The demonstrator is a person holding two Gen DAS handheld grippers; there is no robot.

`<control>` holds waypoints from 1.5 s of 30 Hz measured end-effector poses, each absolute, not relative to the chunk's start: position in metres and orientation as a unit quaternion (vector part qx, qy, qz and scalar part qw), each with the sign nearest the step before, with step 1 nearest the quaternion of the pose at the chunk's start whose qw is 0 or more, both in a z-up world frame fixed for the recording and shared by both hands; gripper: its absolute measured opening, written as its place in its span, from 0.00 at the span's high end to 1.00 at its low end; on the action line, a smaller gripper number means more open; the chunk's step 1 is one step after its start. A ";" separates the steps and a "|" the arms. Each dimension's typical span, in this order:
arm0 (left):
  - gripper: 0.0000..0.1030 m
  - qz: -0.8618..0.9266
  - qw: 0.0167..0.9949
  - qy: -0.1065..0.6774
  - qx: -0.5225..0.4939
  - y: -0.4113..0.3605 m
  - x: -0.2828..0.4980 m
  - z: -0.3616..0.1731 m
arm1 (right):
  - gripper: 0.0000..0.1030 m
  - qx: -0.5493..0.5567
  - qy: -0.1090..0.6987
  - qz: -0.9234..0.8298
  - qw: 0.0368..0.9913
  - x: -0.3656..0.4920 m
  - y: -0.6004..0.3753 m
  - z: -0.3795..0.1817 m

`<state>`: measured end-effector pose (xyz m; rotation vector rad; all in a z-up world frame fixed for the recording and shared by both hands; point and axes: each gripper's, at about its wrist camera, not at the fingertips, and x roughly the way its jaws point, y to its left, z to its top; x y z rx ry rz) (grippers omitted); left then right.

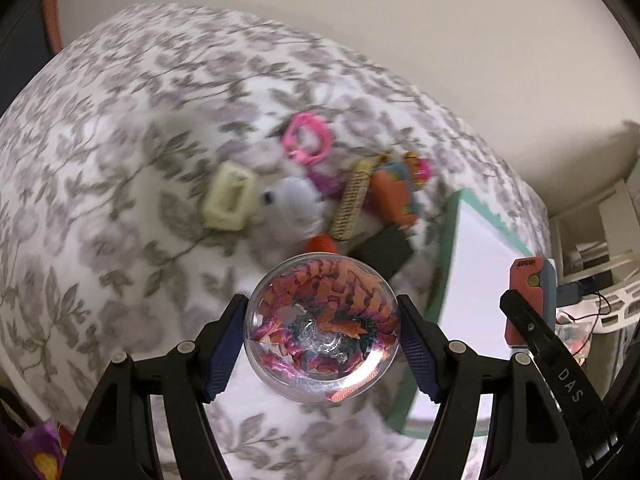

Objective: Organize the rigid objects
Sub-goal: 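Carry the jar and eraser into the white tray and open both grippers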

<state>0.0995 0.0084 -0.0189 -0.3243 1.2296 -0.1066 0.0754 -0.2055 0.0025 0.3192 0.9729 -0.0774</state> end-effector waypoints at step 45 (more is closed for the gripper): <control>0.28 -0.189 0.801 0.567 -0.034 -0.178 0.127 -0.070 | 0.77 0.136 0.538 -0.166 0.815 0.091 -0.341 -0.074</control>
